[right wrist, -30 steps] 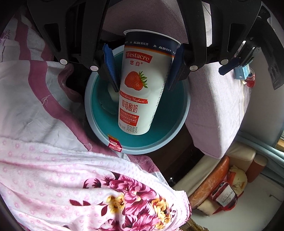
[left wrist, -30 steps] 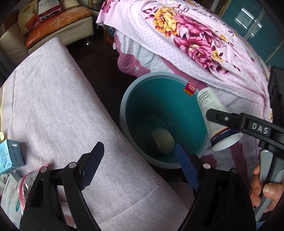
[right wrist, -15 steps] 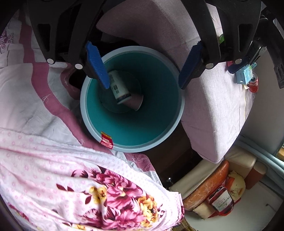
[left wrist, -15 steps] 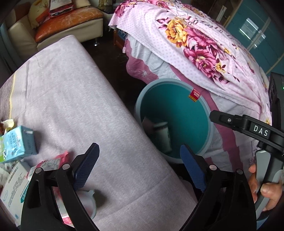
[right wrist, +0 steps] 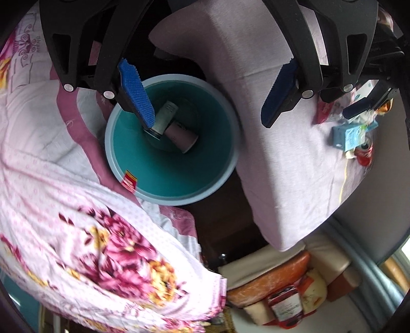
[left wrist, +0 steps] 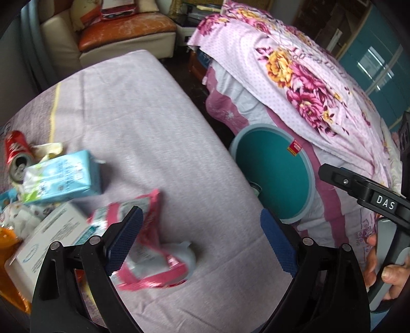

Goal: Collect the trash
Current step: 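Return both tools to the table and reach toward the remaining trash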

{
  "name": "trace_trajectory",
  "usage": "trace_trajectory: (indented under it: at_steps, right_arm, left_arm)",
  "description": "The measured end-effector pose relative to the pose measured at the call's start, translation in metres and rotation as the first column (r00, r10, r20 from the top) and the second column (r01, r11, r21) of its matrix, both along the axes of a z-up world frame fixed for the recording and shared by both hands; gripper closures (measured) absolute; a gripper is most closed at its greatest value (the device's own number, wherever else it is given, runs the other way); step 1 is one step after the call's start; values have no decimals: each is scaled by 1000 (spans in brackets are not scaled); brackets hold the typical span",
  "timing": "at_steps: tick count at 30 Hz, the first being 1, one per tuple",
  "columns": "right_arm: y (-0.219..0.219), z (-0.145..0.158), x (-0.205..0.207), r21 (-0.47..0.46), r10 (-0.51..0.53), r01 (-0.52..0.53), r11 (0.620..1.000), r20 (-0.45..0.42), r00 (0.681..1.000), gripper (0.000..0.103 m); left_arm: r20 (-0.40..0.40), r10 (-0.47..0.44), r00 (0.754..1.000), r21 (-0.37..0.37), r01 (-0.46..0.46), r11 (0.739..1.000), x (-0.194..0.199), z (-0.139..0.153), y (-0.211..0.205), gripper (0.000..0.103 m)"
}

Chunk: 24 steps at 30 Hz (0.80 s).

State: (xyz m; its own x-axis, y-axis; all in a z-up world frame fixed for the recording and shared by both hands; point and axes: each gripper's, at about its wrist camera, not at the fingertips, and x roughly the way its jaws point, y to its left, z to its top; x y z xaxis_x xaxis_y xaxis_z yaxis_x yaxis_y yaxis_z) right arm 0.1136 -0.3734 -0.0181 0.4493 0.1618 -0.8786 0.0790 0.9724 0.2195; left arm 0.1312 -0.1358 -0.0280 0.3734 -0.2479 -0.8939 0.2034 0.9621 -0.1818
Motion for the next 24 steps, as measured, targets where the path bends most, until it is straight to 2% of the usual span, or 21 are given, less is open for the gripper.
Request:
trace_trajectory:
  at_steps: [10,17,24]
  right_arm:
    - [72,30,-8,-44,141,-140,989,19,990,22]
    - [121,31,-20,-28,223,-223,974,-17,975,22]
    - [154,21,-35,-11,277,-278,961,-44,960,22]
  left_arm:
    - [38,86,996,-14,-85,996,-30,24,60,9]
    - [70,165,984,5,-166,986,-63,36,111,8]
    - [90,299,950,-3,-300,954,-106,38,167,8]
